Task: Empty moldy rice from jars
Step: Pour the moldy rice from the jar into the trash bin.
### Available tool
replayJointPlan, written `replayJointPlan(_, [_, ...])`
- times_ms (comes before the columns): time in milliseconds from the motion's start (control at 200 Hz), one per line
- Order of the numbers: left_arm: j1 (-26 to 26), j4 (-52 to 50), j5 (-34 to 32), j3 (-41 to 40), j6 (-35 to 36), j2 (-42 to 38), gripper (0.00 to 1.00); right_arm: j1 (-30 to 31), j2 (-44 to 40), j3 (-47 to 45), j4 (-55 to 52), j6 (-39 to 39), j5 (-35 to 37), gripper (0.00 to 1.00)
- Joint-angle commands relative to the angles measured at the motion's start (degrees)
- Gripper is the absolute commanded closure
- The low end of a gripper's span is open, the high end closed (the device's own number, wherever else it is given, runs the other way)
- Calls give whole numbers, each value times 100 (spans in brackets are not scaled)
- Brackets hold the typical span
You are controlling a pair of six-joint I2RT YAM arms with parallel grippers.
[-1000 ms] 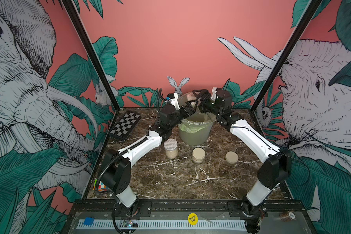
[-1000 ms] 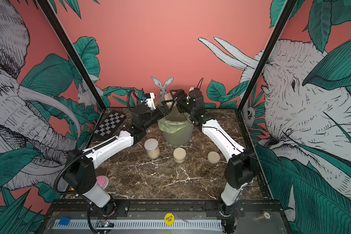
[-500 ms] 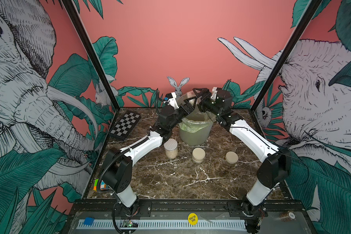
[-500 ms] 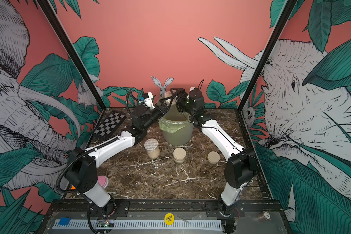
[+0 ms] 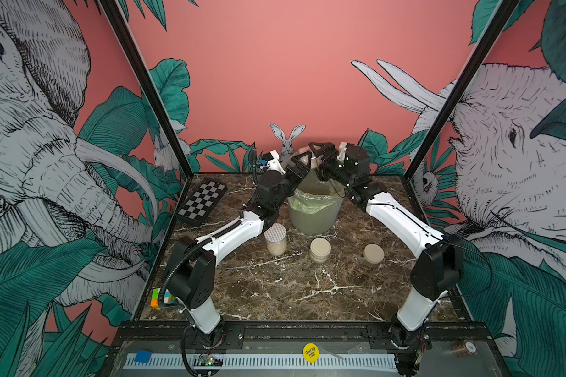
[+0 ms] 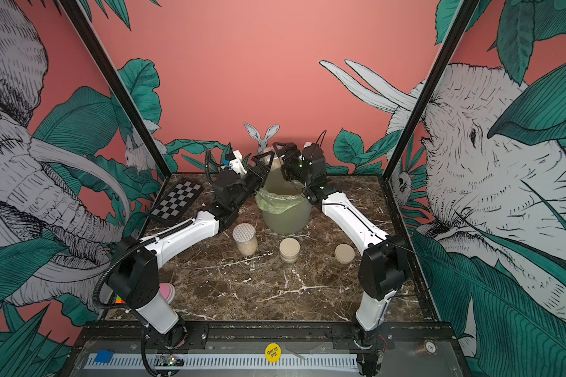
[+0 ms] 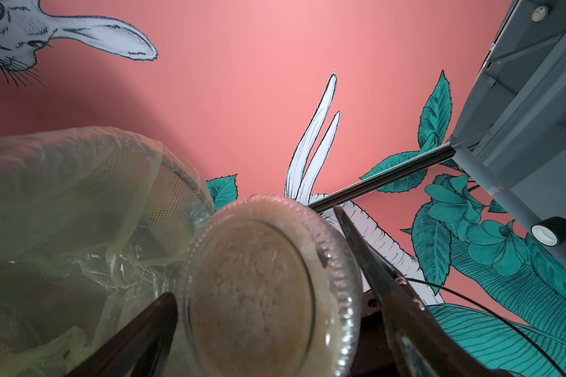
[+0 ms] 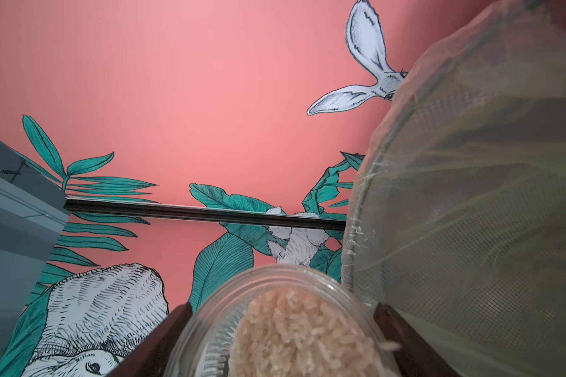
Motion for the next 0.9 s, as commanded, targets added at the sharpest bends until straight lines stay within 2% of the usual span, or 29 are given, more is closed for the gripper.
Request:
replayJointPlan(0, [-55,127,-78,242,-154,-25,0,56,-49,179,755,162,-61,86])
replayJointPlan(325, [-123,181,-277,310,105,28,0,91,-172,43,905,692,-79,86])
replayJointPlan(485, [-280,227,-373,460,389,107,0,102,-191,39,876,714,-52,86])
replayJointPlan(895, [-282,573,-977,327,672,-4,0,109,-265,-163,1016,835,-6,86])
